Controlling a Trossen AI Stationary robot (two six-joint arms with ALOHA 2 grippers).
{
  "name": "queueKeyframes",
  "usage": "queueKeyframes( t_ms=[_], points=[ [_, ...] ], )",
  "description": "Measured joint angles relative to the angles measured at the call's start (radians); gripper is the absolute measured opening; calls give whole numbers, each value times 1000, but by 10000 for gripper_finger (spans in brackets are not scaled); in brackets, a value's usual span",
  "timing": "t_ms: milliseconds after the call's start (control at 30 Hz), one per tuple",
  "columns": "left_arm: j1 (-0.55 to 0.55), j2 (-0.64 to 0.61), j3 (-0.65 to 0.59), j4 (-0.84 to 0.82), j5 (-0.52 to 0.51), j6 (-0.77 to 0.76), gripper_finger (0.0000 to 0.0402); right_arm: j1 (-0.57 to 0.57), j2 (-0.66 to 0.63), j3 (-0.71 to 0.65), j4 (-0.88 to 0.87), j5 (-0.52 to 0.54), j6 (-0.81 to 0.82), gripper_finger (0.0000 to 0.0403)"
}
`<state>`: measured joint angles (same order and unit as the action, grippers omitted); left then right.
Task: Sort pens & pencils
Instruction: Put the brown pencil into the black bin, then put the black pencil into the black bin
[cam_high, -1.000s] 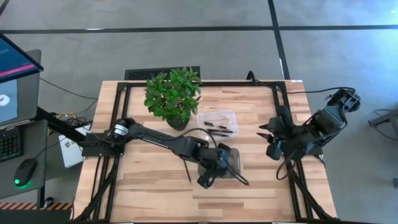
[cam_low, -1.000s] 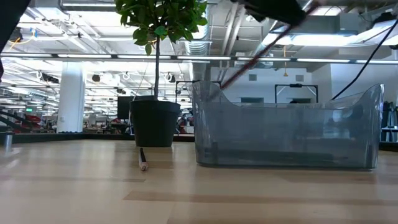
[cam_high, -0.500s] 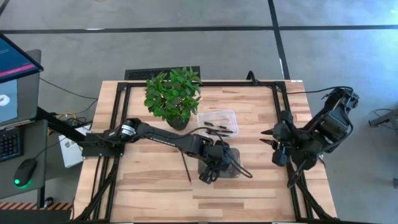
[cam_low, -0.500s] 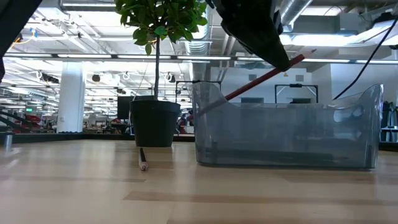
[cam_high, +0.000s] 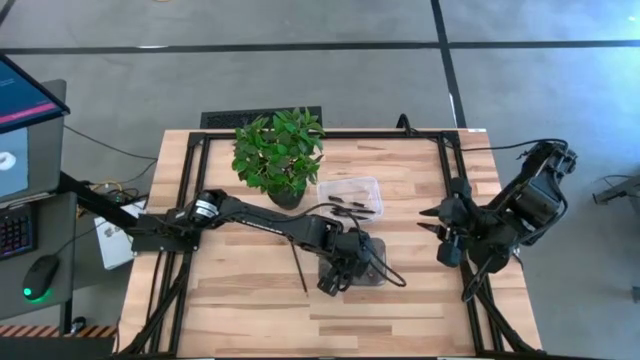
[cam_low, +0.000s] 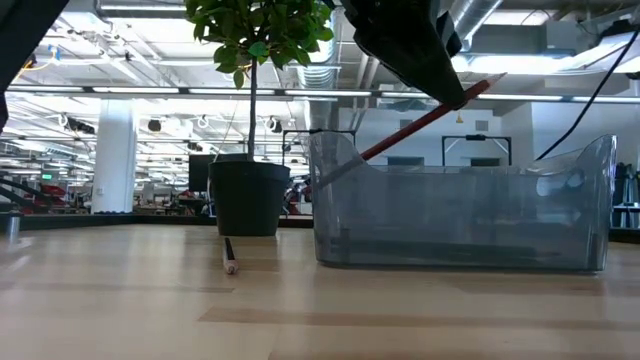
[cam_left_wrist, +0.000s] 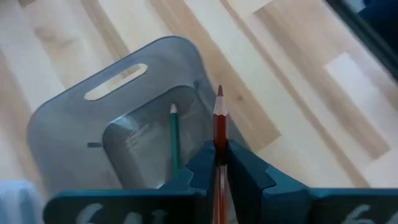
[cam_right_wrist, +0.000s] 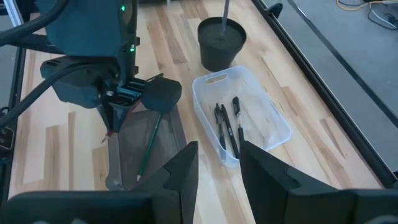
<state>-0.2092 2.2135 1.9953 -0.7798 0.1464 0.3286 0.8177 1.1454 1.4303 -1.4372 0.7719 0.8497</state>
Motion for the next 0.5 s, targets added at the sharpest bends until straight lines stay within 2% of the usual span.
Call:
queueKeyframes(
  t_ms=[133,400,500],
  points=[
    [6,0,0,4,19,-3,51,0,2,0,-3,0,13,137],
    [7,-1,0,7,-132,-17,82,0,6,0,-6,-1,18,139],
    [7,-11,14,-52,-160,-31,84,0,7,0,-6,-1,18,137]
  ],
)
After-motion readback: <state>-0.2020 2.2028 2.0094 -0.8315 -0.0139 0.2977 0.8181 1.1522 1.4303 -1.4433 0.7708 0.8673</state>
